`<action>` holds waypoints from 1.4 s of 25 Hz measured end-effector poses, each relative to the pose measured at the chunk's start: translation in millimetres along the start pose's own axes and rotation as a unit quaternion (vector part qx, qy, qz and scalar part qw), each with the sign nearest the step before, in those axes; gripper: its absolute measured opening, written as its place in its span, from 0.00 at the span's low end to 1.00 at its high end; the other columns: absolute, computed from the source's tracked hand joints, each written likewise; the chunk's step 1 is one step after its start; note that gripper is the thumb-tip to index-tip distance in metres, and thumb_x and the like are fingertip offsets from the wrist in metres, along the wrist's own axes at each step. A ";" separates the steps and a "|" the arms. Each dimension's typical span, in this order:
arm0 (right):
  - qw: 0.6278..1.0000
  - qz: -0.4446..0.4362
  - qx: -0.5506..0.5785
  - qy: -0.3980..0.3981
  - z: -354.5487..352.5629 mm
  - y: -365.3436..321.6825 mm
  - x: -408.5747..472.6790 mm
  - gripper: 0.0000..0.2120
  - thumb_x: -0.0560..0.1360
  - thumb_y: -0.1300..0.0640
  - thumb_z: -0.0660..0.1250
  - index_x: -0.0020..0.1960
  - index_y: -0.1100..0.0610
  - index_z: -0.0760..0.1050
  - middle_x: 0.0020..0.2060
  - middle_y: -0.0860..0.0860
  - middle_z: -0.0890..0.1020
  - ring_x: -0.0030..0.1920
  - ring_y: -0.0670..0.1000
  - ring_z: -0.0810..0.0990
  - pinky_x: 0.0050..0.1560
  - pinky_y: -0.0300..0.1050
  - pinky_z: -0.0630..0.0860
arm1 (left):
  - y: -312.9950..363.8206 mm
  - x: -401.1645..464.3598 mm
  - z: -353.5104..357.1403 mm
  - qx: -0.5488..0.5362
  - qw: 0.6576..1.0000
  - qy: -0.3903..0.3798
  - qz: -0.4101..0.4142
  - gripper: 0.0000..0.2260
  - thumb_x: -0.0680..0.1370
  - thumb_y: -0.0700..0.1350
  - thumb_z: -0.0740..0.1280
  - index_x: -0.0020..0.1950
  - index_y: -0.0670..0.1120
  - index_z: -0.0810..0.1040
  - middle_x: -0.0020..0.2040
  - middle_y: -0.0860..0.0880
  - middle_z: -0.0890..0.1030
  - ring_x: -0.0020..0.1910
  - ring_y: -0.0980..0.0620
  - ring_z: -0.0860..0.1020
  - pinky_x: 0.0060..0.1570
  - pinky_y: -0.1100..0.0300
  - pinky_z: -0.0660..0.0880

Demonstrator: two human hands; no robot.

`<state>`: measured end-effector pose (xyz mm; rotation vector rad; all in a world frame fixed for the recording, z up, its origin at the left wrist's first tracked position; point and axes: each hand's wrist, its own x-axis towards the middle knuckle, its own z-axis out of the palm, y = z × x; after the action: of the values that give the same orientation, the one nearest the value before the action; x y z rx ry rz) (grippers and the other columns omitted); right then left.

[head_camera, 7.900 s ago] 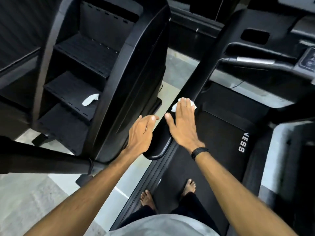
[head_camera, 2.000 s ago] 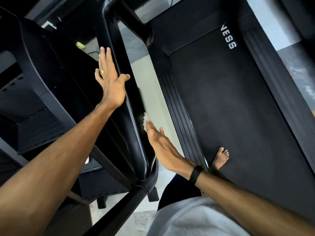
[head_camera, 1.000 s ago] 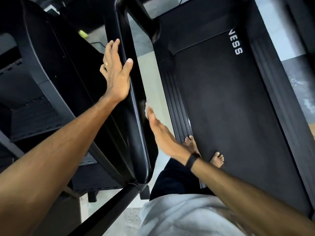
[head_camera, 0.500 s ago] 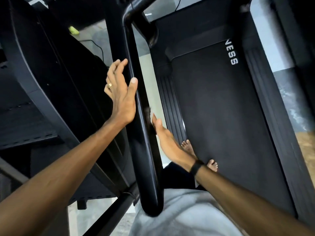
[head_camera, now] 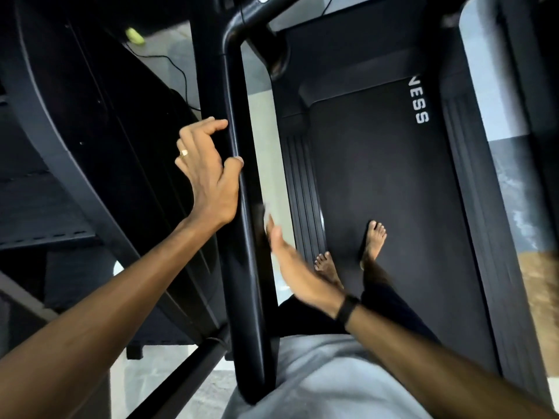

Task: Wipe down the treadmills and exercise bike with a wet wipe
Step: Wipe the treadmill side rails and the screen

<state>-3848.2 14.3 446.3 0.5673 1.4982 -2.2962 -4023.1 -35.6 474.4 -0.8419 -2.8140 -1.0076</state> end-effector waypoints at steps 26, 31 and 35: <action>0.954 -0.221 -0.193 -0.064 -16.7 4.7 7.4 0.43 0.79 0.29 0.40 0.81 0.57 0.33 0.80 0.50 0.34 0.80 0.50 0.34 0.79 0.56 0.38 | 5.3 34.6 11.6 -0.084 0.988 0.087 -0.099 0.09 0.85 0.50 0.54 0.54 0.59 0.74 0.58 0.42 0.78 0.60 0.47 0.75 0.64 0.44 0.70; 0.983 -0.123 -0.132 0.037 -42.7 -60.3 105.1 0.46 0.72 0.21 0.36 0.81 0.47 0.35 0.80 0.43 0.37 0.79 0.40 0.37 0.79 0.57 0.36 | 6.3 35.0 10.1 -0.057 0.990 0.081 -0.095 0.13 0.84 0.53 0.54 0.58 0.50 0.75 0.60 0.47 0.76 0.61 0.51 0.74 0.65 0.45 0.70; 0.964 -0.186 -0.176 -0.064 -43.3 -12.8 36.9 0.40 0.80 0.31 0.44 0.82 0.52 0.36 0.81 0.47 0.36 0.80 0.48 0.37 0.80 0.54 0.39 | 2.8 34.6 10.4 -0.050 0.990 0.080 -0.105 0.14 0.84 0.55 0.53 0.58 0.52 0.75 0.59 0.54 0.75 0.62 0.51 0.73 0.65 0.40 0.68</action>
<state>-3880.1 56.7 422.0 0.0364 2.0228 -2.1831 -4049.8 -11.0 475.1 -0.4539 -2.7770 -1.1928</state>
